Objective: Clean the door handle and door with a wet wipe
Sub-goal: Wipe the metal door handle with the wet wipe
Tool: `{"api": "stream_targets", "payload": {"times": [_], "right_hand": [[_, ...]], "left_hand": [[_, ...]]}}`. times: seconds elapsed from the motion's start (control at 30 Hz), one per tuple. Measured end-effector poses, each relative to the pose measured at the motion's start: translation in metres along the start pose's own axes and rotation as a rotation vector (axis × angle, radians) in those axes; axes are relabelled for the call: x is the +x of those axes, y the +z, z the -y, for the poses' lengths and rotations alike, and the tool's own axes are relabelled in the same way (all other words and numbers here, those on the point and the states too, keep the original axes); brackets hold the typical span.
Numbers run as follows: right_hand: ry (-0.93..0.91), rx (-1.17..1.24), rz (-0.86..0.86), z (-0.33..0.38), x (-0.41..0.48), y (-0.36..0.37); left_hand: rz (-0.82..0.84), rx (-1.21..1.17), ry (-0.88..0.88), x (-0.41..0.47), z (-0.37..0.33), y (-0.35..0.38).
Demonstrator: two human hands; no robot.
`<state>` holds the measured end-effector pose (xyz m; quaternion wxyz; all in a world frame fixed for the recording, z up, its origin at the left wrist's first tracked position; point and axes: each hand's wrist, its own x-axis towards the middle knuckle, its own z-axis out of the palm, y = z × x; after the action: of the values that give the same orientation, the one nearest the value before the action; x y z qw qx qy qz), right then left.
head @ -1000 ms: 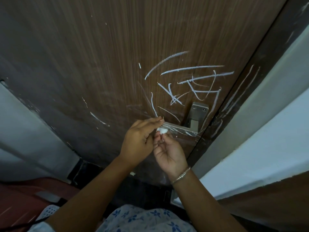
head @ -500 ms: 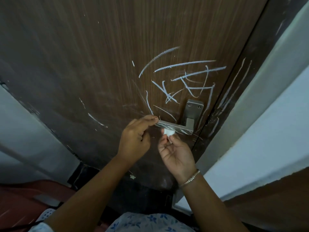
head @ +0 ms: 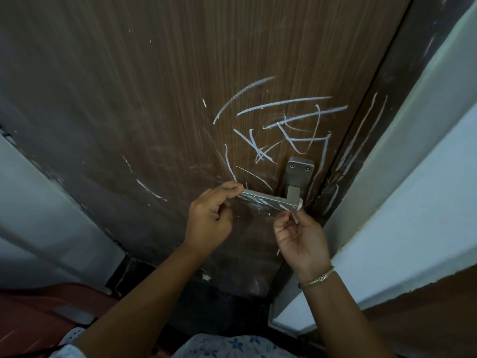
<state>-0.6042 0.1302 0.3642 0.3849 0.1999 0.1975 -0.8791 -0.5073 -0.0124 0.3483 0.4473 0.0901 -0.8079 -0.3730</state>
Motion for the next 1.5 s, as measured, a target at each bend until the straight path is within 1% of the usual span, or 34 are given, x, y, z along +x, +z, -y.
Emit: {"api": "stream_targets", "payload": {"times": [0.23,0.4,0.47,0.5,0.53,0.6,0.67,0.7,0.77,0.83,0.87,0.9,0.93,1.03,1.1,1.2,1.27,1.37,1.5], "right_hand": [[0.059,-0.009,0.09,-0.007,-0.012,-0.013],[-0.031,-0.071,0.048,-0.01,-0.01,-0.008],[-0.074,-0.196,0.011,-0.011,-0.011,-0.008],[-0.141,-0.308,-0.035,-0.011,-0.012,-0.009],[-0.25,-0.424,-0.092,-0.012,-0.012,-0.011],[-0.568,-0.593,-0.171,-0.01,-0.013,-0.013],[-0.907,-0.767,-0.124,-0.005,-0.016,-0.007],[-1.073,-0.917,-0.082,-0.001,-0.018,-0.003],[-1.353,-1.367,0.031,0.009,-0.021,0.007],[-1.489,-1.872,0.103,0.016,-0.022,0.017],[-1.529,-2.054,0.095,0.015,-0.023,0.021],[-1.56,-2.176,0.071,0.013,-0.024,0.025],[-1.57,-2.247,0.053,0.009,-0.027,0.028],[-1.519,-2.294,0.103,0.001,-0.035,0.035],[-1.531,-2.236,0.154,-0.003,-0.038,0.032],[-1.658,-2.061,0.242,-0.011,-0.041,0.018],[-1.722,-1.976,0.326,-0.015,-0.038,0.008],[-1.8,-1.97,0.38,-0.024,-0.029,0.001],[-1.853,-1.996,0.445,-0.04,-0.015,0.003]], "left_hand": [[-0.037,-0.092,-0.052,-0.001,-0.004,0.004],[-0.029,-0.127,-0.134,-0.001,-0.008,0.004],[-0.018,-0.129,-0.154,0.0,-0.01,0.002],[-0.007,-0.129,-0.159,0.001,-0.01,0.001],[0.004,-0.131,-0.162,0.001,-0.01,0.0],[0.01,-0.148,-0.178,0.001,-0.01,0.0],[0.006,-0.17,-0.202,0.0,-0.01,0.001],[0.006,-0.18,-0.211,0.0,-0.01,0.002],[0.006,-0.195,-0.218,0.0,-0.01,0.002],[-0.005,-0.208,-0.224,0.0,-0.01,0.003],[-0.013,-0.212,-0.229,0.0,-0.009,0.003],[-0.021,-0.216,-0.234,0.0,-0.01,0.003],[-0.029,-0.218,-0.236,0.0,-0.01,0.004],[-0.049,-0.219,-0.249,0.001,-0.01,0.005],[-0.046,-0.224,-0.258,0.001,-0.01,0.005],[-0.032,-0.234,-0.282,0.002,-0.011,0.002],[-0.027,-0.267,-0.339,0.003,-0.014,0.001],[0.017,-0.31,-0.416,0.009,-0.019,-0.003],[0.148,-0.428,-0.475,0.017,-0.025,-0.013]]}}
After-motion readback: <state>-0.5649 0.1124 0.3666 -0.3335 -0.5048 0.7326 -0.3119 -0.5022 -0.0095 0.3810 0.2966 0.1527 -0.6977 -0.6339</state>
